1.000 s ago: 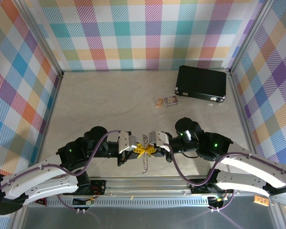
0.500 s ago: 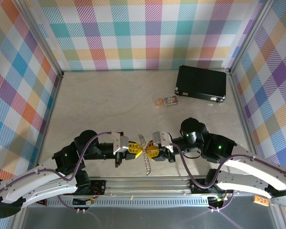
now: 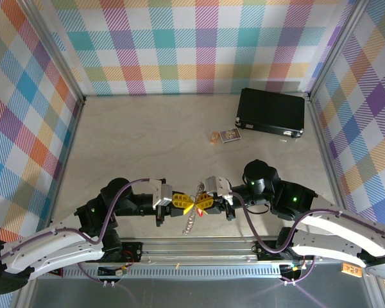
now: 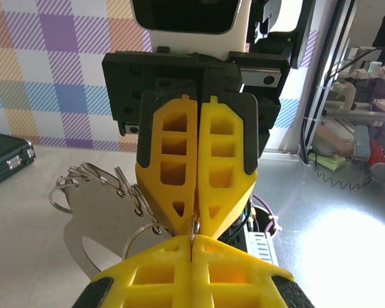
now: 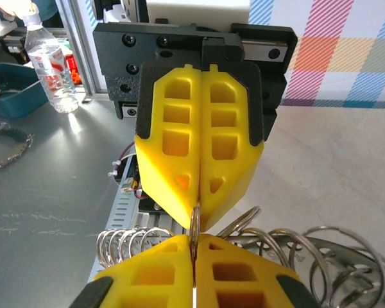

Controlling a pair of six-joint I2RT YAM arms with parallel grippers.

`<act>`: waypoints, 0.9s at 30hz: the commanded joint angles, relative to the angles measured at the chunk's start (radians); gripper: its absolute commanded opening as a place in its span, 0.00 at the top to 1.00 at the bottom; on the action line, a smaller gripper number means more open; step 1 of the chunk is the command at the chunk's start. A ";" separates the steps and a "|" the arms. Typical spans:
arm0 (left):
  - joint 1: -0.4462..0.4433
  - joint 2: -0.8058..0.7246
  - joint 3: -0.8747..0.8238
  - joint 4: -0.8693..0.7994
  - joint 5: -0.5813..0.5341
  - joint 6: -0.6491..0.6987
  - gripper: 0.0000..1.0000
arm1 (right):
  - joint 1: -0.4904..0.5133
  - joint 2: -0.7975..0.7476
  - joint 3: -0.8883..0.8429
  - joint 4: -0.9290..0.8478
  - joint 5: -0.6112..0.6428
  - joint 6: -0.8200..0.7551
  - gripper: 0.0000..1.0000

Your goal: Put the keys on the keyring

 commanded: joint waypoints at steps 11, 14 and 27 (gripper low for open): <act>-0.002 0.035 0.119 -0.209 -0.072 0.095 0.88 | 0.003 0.025 0.074 -0.104 0.064 -0.075 1.00; -0.002 0.068 0.145 -0.237 -0.066 0.107 0.86 | 0.003 0.043 0.104 -0.132 0.063 -0.091 1.00; -0.002 0.070 0.147 -0.204 -0.076 0.113 1.00 | 0.004 0.093 0.153 -0.178 0.034 -0.080 1.00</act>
